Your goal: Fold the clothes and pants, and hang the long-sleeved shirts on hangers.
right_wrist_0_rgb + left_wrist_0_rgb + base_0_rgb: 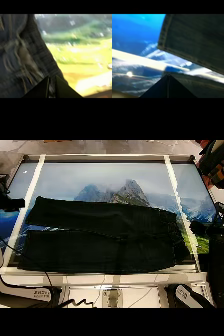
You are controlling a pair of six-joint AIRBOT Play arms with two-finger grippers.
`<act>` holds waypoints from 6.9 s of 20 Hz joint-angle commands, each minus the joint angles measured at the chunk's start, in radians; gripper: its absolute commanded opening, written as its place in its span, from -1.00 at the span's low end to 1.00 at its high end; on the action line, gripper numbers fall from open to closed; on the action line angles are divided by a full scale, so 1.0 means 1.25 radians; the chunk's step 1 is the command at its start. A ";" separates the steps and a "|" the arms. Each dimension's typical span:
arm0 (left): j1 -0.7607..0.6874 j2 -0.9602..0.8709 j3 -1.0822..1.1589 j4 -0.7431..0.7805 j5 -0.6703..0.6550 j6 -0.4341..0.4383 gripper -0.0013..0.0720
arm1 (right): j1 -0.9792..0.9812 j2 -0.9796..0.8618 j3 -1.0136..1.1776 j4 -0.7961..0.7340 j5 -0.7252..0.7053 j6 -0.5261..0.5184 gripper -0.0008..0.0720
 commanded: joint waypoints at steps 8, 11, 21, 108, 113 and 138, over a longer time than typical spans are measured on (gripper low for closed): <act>-0.040 0.293 0.001 -0.266 0.052 0.102 -0.89 | -0.153 0.198 -0.136 -0.020 0.396 -0.136 -0.74; -0.040 0.330 0.001 -0.263 0.050 0.132 -0.89 | -0.206 0.233 -0.260 -0.008 0.356 -0.132 -0.31; -0.041 0.301 -0.005 -0.284 0.052 0.132 -0.89 | -0.226 0.114 -0.312 0.219 0.105 0.004 0.55; 0.657 0.456 -0.972 -0.338 0.269 -0.035 -0.89 | -0.226 0.334 -0.194 0.204 0.101 -0.115 -0.86; 0.657 0.484 -0.926 -0.482 0.212 0.038 -0.89 | -0.226 0.334 -0.184 0.204 0.114 -0.114 -0.86; 0.022 0.143 -0.439 -0.891 0.664 0.061 -0.90 | -0.018 0.013 0.025 0.265 -0.323 0.201 -0.86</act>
